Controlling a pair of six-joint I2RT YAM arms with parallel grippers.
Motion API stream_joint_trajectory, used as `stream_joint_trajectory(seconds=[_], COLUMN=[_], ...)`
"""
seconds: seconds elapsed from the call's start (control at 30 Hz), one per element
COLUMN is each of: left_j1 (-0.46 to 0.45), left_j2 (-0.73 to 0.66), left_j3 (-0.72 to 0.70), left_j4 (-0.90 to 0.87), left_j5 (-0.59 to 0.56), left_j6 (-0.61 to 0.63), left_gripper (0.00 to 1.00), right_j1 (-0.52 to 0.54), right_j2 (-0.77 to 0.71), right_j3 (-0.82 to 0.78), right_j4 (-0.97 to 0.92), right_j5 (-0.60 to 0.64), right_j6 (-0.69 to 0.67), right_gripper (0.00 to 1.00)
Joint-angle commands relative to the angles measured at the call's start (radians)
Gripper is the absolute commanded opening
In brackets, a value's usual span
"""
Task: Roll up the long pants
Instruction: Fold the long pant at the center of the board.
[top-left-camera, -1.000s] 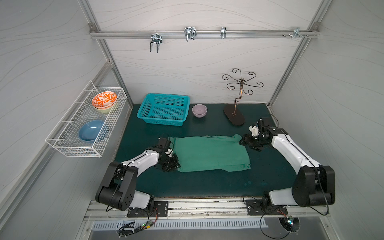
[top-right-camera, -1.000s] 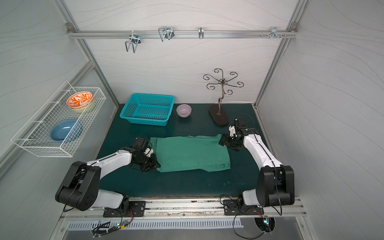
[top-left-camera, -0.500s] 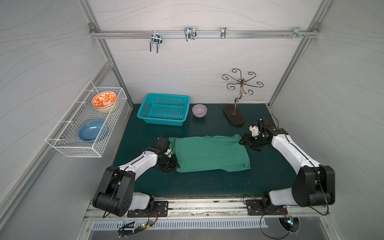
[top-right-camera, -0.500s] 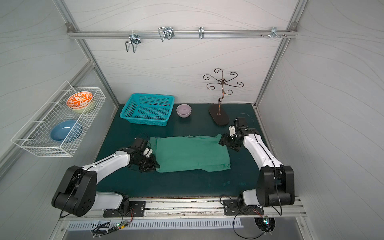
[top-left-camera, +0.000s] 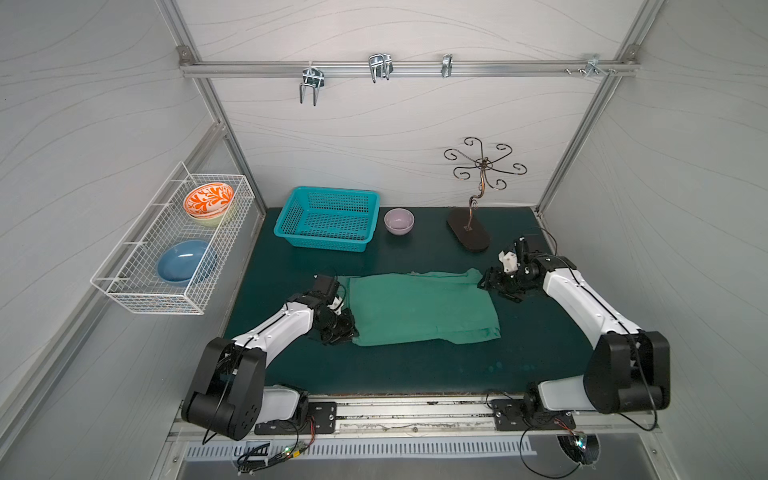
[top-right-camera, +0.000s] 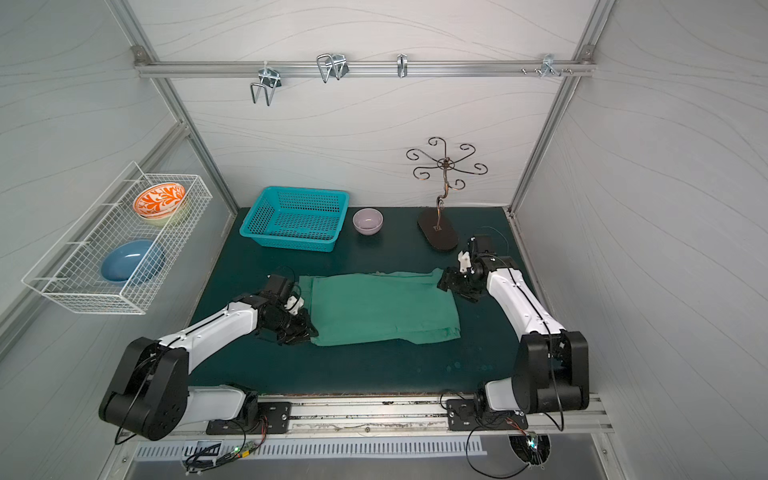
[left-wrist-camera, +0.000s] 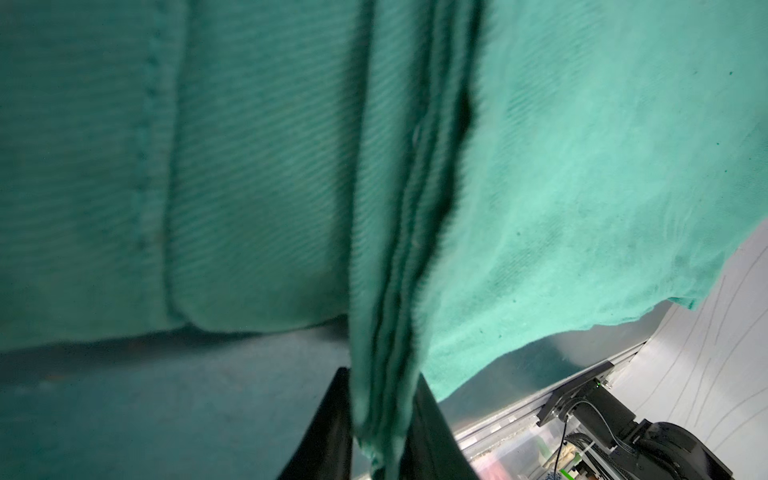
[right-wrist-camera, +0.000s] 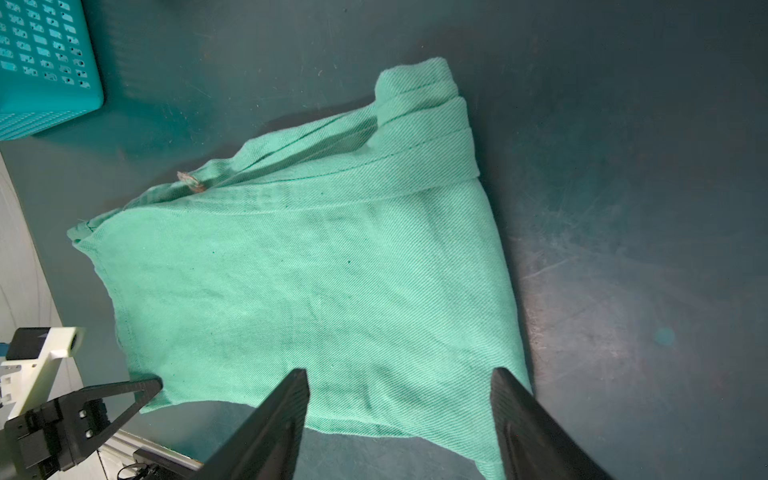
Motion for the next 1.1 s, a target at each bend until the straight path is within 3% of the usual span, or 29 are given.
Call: stream_joint_trajectory(seconds=[0.0, 0.2, 0.37, 0.47, 0.57, 0.73, 1.07], left_j1=[-0.004, -0.004, -0.004, -0.004, -0.004, -0.003, 0.017], left_j2=[-0.013, -0.01, -0.017, -0.036, -0.051, -0.096, -0.083], left_j3=[0.035, 0.04, 0.049, 0.062, 0.093, 0.193, 0.354], left_j4=[-0.045, -0.043, -0.048, -0.05, -0.078, -0.175, -0.359], left_j5=[0.002, 0.013, 0.013, 0.02, 0.016, -0.082, -0.39], left_j6=[0.007, 0.007, 0.011, 0.013, 0.013, 0.019, 0.06], left_gripper=[0.28, 0.3, 0.15, 0.0, 0.0, 0.0, 0.0], right_j1=[0.005, 0.005, 0.005, 0.005, 0.005, 0.005, 0.005], right_j2=[0.0, -0.007, -0.013, -0.017, -0.022, -0.03, -0.044], right_j3=[0.001, -0.003, -0.003, -0.004, -0.008, -0.014, -0.015], right_j4=[0.009, 0.008, 0.009, 0.009, 0.009, 0.012, 0.011], right_j5=[-0.018, -0.018, -0.017, -0.018, -0.015, -0.017, -0.031], right_j6=[0.008, 0.008, 0.011, 0.011, 0.012, 0.011, 0.014], right_gripper=[0.72, 0.72, 0.72, 0.72, 0.72, 0.72, 0.71])
